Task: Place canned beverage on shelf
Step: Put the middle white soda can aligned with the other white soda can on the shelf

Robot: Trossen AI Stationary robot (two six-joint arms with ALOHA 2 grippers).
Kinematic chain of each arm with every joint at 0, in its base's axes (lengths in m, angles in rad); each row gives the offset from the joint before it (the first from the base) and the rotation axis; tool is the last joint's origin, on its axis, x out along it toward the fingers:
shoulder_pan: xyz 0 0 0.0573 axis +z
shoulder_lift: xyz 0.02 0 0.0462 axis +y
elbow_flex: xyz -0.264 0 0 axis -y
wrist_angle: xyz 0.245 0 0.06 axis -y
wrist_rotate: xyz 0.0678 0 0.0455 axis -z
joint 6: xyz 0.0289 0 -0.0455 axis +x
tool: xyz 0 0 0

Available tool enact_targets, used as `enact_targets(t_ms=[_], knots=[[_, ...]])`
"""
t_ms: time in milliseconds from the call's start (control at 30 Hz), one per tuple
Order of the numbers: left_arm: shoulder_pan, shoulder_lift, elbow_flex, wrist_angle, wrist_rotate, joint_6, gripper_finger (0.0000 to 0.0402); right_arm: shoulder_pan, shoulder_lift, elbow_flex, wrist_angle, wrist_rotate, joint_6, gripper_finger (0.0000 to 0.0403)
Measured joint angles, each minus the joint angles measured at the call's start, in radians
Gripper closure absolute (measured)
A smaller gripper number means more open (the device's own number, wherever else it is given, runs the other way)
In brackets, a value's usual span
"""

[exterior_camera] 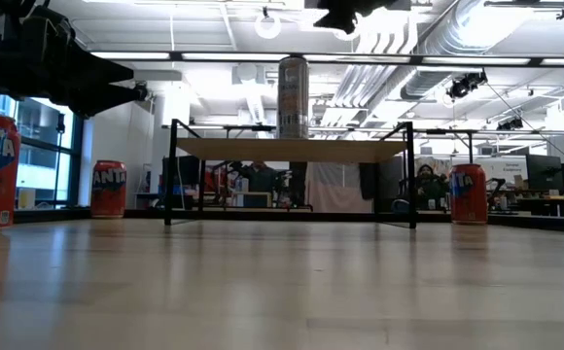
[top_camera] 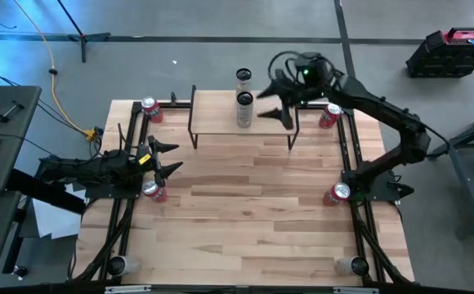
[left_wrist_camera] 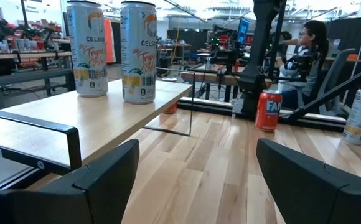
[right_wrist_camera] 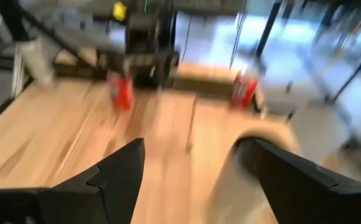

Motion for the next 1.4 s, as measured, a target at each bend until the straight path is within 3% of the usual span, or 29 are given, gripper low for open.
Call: enact_targets(t_ms=[300, 1400], knots=[[0.0, 0.0, 0.0, 0.0, 0.0, 0.0, 0.0088, 0.076, 0.117, -0.002, -0.154, 0.211, -0.013, 0.0143], [0.0, 0.0, 0.0, 0.0, 0.0, 0.0, 0.0088, 0.063, 0.142, -0.002, -0.049, 0.304, -0.06, 0.0144]])
